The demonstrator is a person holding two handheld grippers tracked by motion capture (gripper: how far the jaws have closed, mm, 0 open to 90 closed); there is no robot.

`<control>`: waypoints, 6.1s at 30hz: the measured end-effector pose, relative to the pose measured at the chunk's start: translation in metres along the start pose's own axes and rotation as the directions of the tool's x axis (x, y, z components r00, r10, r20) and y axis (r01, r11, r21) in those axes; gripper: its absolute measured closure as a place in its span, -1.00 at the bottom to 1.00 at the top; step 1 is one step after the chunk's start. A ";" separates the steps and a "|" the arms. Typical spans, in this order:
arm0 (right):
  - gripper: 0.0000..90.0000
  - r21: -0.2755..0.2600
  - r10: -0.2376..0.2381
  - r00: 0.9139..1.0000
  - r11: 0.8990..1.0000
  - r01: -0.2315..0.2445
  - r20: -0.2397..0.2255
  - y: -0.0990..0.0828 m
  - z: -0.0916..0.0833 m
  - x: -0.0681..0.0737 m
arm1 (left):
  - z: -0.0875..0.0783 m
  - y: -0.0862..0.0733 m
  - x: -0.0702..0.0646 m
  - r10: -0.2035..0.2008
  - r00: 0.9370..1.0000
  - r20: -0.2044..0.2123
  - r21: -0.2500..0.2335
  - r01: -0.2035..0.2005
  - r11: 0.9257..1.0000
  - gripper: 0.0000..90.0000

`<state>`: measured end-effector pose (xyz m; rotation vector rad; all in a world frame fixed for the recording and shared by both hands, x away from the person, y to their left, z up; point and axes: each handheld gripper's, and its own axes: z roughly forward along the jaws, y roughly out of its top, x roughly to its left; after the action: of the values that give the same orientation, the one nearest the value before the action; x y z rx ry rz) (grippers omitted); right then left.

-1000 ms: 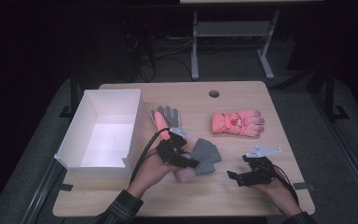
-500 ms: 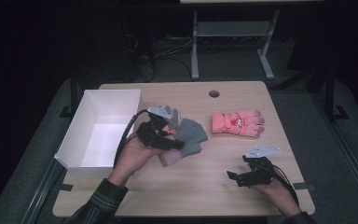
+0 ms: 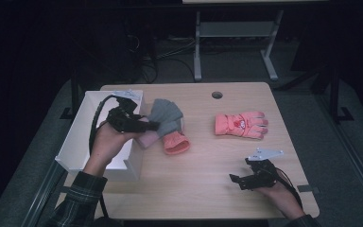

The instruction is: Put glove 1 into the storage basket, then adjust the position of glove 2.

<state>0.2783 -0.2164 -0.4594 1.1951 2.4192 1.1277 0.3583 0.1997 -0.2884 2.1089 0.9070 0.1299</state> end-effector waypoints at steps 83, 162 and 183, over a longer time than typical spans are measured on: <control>-0.81 -0.004 -0.045 0.998 0.999 0.045 -0.036 -0.005 -0.006 -0.009 | -0.017 -0.054 0.086 -0.161 0.927 -0.340 0.009 0.174 0.985 -0.70; -0.81 0.007 -0.034 0.998 0.999 0.034 -0.049 -0.010 -0.012 -0.010 | 0.178 -0.023 0.024 -0.099 0.967 -0.235 0.097 0.125 0.987 1.00; -0.81 0.012 -0.030 0.999 0.999 0.031 -0.039 -0.012 -0.015 -0.010 | 0.174 -0.044 -0.035 -0.034 0.999 0.009 0.142 0.032 0.989 1.00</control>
<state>0.2708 -0.2367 -0.4594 1.1465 2.4679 1.1392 0.3744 0.0826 -0.4281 2.2216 0.9684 0.0374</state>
